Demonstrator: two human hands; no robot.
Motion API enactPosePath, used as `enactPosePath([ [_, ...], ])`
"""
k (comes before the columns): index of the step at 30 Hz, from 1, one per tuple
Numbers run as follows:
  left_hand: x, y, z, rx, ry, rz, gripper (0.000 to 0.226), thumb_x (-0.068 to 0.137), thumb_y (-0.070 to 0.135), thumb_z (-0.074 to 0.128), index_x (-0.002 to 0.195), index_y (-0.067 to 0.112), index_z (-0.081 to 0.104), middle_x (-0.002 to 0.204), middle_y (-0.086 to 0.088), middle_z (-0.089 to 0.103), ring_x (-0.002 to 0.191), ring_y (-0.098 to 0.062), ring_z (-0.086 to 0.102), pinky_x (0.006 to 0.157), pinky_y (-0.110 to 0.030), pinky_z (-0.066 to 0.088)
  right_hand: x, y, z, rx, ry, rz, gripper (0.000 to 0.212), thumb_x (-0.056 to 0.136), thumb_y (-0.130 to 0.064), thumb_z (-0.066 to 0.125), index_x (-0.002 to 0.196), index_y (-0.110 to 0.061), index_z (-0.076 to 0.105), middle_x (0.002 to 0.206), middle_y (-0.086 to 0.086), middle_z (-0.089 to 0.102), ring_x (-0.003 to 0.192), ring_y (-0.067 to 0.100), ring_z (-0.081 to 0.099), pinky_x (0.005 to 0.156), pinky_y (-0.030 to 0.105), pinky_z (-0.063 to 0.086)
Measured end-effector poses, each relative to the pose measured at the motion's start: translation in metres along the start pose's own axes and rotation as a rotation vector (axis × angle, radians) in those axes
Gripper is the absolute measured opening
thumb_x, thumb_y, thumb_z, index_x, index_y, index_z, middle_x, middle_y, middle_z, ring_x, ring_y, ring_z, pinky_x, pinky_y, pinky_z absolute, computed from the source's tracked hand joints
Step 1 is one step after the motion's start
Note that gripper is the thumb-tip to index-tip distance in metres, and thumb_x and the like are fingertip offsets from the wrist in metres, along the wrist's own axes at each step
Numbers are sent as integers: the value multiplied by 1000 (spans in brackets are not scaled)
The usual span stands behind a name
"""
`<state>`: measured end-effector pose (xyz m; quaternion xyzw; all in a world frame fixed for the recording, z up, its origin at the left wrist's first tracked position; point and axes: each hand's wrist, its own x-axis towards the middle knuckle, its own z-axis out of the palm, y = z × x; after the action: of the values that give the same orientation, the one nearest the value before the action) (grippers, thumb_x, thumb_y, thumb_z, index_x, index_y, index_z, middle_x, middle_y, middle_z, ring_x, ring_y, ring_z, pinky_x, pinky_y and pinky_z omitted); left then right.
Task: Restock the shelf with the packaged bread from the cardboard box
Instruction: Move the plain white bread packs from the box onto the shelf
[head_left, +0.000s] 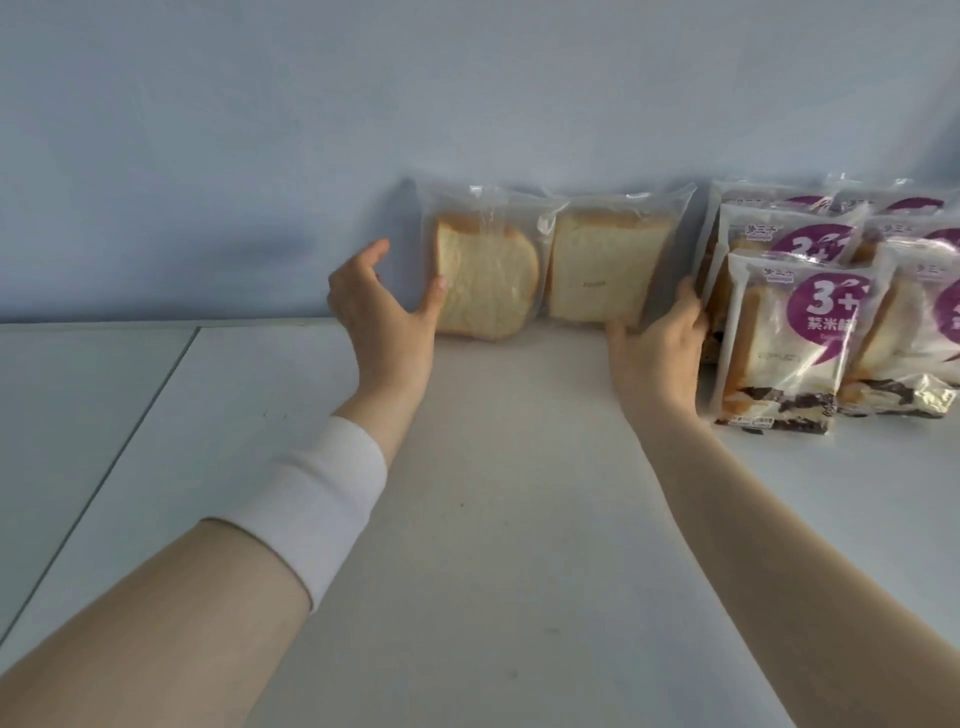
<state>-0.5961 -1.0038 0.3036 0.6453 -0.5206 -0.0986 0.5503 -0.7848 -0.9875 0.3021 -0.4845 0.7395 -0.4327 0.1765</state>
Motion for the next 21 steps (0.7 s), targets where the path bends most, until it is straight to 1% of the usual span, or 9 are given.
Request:
enactPosePath([
  [1, -6, 3, -13, 84, -12, 91, 55, 78, 18, 70, 124, -2, 46, 124, -19, 49, 115, -34, 46, 103, -37, 30, -11, -2, -6, -55, -9, -26, 76, 88, -23, 59, 147, -10, 13, 150, 15, 22, 137, 30, 27, 109, 34, 24],
  [3, -22, 13, -39, 245, -139, 283, 51, 78, 17, 69, 122, 0, 49, 122, -21, 50, 116, -37, 44, 99, -38, 31, -39, -5, -22, -185, -42, -110, 74, 88, -23, 60, 146, -10, 17, 148, 15, 22, 137, 30, 25, 110, 35, 24],
  [6, -61, 31, -72, 499, -461, 509, 54, 79, 23, 68, 126, 9, 45, 126, -16, 43, 119, -34, 39, 94, -41, 33, -95, -4, -54, -382, -72, -243, 71, 86, -20, 63, 144, -11, 23, 146, 14, 24, 136, 30, 25, 110, 37, 26],
  [8, -93, 45, -89, 611, -645, 613, 55, 82, 29, 65, 128, 13, 41, 128, -12, 39, 120, -31, 36, 93, -41, 33, -138, 3, -81, -504, -60, -260, 67, 85, -17, 64, 142, -14, 28, 145, 13, 27, 134, 31, 27, 106, 40, 32],
  [10, -127, 61, -106, 662, -810, 689, 54, 84, 33, 62, 129, 15, 38, 128, -10, 36, 119, -30, 35, 92, -39, 34, -183, 16, -109, -596, -55, -216, 63, 85, -16, 64, 139, -14, 32, 144, 12, 28, 132, 31, 28, 101, 42, 36],
  [12, -164, 76, -123, 657, -937, 746, 52, 85, 34, 61, 128, 17, 39, 127, -8, 36, 119, -29, 36, 91, -38, 34, -227, 33, -140, -639, -69, -131, 58, 85, -16, 62, 137, -14, 35, 143, 12, 29, 131, 31, 29, 98, 43, 38],
  [14, -202, 95, -134, 625, -988, 837, 50, 86, 34, 60, 128, 17, 40, 127, -7, 38, 118, -28, 38, 90, -37, 35, -267, 54, -176, -660, -57, -41, 56, 86, -17, 61, 136, -13, 36, 141, 13, 29, 129, 32, 31, 98, 42, 38],
  [17, -269, 129, -137, 597, -1051, 987, 47, 87, 31, 57, 129, 16, 40, 128, -7, 39, 119, -27, 39, 90, -36, 36, -320, 91, -239, -707, 13, 94, 55, 86, -16, 61, 136, -12, 37, 140, 13, 31, 129, 32, 32, 99, 44, 40],
  [21, -385, 176, -122, 538, -1116, 1220, 40, 89, 24, 52, 127, 15, 42, 126, -9, 43, 116, -27, 41, 91, -37, 38, -396, 152, -325, -737, 79, 280, 47, 87, -11, 56, 131, -9, 39, 135, 14, 33, 124, 31, 34, 95, 39, 40],
])
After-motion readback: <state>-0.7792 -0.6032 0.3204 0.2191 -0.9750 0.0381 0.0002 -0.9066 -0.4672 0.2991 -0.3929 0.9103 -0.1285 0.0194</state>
